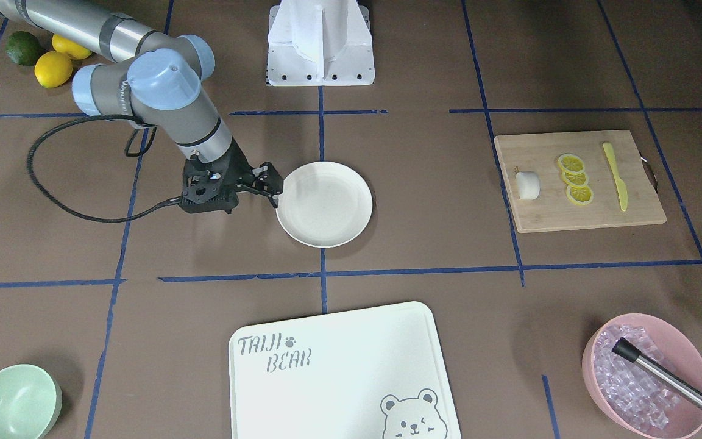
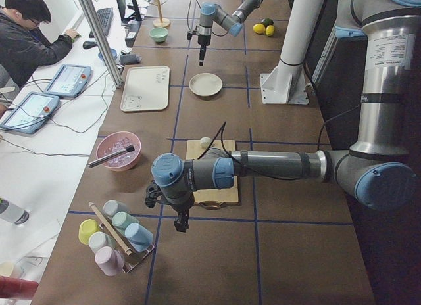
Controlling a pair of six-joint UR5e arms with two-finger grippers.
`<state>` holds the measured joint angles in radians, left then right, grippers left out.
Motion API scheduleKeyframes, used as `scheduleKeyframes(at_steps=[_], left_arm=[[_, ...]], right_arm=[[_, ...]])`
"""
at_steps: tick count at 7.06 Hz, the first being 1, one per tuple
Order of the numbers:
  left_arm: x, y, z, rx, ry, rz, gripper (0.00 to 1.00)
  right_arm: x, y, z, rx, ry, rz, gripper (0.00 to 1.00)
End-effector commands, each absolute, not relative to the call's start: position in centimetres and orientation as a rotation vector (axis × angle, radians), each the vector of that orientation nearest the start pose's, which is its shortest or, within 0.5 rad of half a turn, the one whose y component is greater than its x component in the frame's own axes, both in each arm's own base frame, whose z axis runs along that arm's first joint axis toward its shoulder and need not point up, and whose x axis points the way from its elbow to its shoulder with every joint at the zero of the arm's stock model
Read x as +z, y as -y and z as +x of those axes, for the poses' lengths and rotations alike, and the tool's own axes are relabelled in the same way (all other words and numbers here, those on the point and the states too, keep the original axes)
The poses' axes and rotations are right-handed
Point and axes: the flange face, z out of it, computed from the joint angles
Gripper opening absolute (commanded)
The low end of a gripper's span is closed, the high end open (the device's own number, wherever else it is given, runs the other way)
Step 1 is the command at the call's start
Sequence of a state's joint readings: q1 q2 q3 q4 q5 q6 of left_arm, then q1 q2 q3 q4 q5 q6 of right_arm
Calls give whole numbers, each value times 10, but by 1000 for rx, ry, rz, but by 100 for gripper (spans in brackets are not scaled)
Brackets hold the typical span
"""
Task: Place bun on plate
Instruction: 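Release the plate and withdraw the right arm out of view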
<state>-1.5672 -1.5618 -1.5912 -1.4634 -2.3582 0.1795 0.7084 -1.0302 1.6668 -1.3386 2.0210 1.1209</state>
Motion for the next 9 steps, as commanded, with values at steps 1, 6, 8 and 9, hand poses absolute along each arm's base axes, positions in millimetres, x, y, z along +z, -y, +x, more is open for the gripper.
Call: scheduleKeyframes(at_steps=[1, 6, 8, 9], left_arm=[[659, 483, -58, 141, -790, -19, 100], [634, 502, -57, 210, -777, 150, 100], [616, 509, -56, 255, -768, 277, 100], [610, 516, -52, 186, -781, 263, 100]], right_arm=[[293, 563, -329, -82, 812, 112, 100], [520, 506, -44, -292, 696, 117, 100], [604, 435, 38, -191, 747, 36, 100], [611, 423, 51, -154, 747, 29, 100]])
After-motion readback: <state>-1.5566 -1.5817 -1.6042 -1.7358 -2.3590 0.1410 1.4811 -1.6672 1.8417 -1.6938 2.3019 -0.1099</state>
